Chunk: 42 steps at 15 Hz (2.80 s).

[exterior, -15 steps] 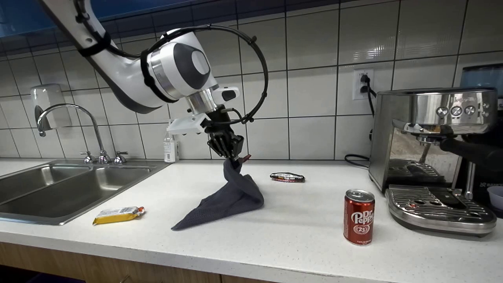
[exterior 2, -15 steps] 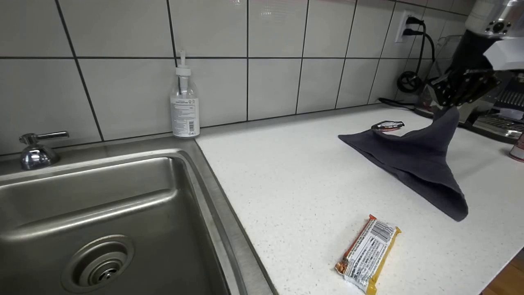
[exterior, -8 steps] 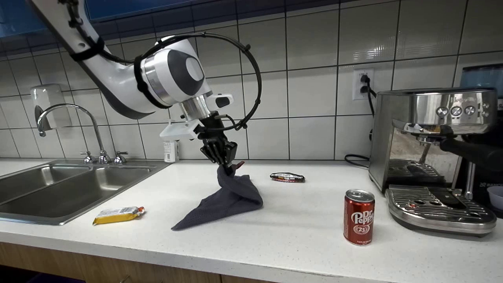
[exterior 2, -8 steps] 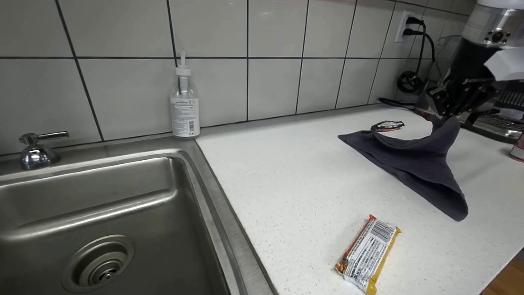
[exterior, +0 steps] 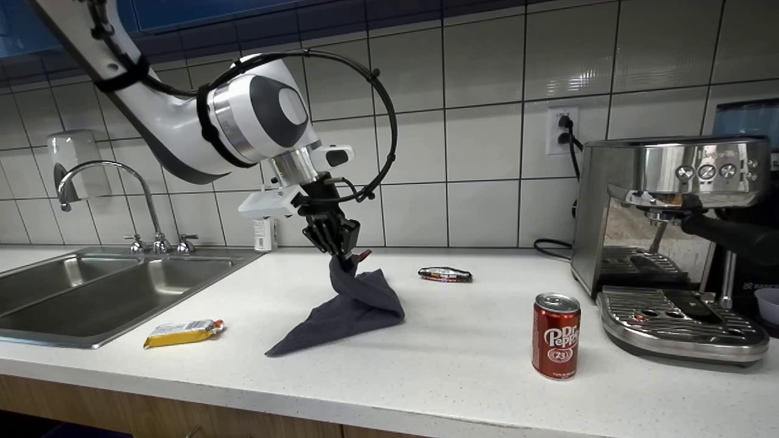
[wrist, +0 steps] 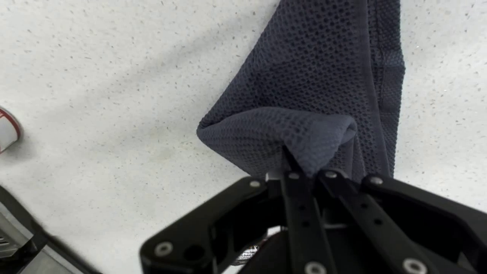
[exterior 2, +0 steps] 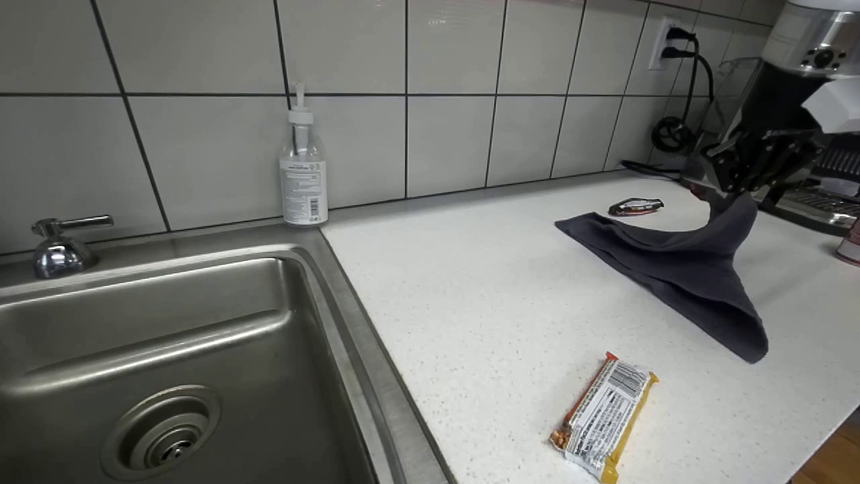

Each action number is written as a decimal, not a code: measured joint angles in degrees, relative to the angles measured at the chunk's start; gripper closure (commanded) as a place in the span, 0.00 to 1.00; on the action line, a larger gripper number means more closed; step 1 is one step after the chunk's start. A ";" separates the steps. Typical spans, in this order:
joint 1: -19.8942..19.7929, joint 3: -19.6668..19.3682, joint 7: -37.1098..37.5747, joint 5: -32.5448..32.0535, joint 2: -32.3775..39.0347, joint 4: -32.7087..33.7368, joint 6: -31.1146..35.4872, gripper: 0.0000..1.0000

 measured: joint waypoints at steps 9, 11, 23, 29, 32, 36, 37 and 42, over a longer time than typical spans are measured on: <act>-0.07 1.16 0.03 0.07 -3.34 -2.64 0.00 0.99; -0.19 1.71 0.13 -0.01 -3.73 -3.33 0.00 0.99; -1.18 4.19 2.15 -1.98 -6.21 -7.80 0.48 0.99; -3.11 5.82 5.25 -6.12 -7.25 -10.16 2.40 0.99; -3.77 6.68 8.17 -8.41 -7.25 -10.92 3.11 0.99; -3.94 7.49 13.21 -11.90 -7.25 -11.52 3.32 0.99; -3.94 7.54 14.60 -12.89 -7.24 -11.64 3.40 0.99; -3.94 7.55 20.98 -17.77 -7.11 -12.25 3.87 0.99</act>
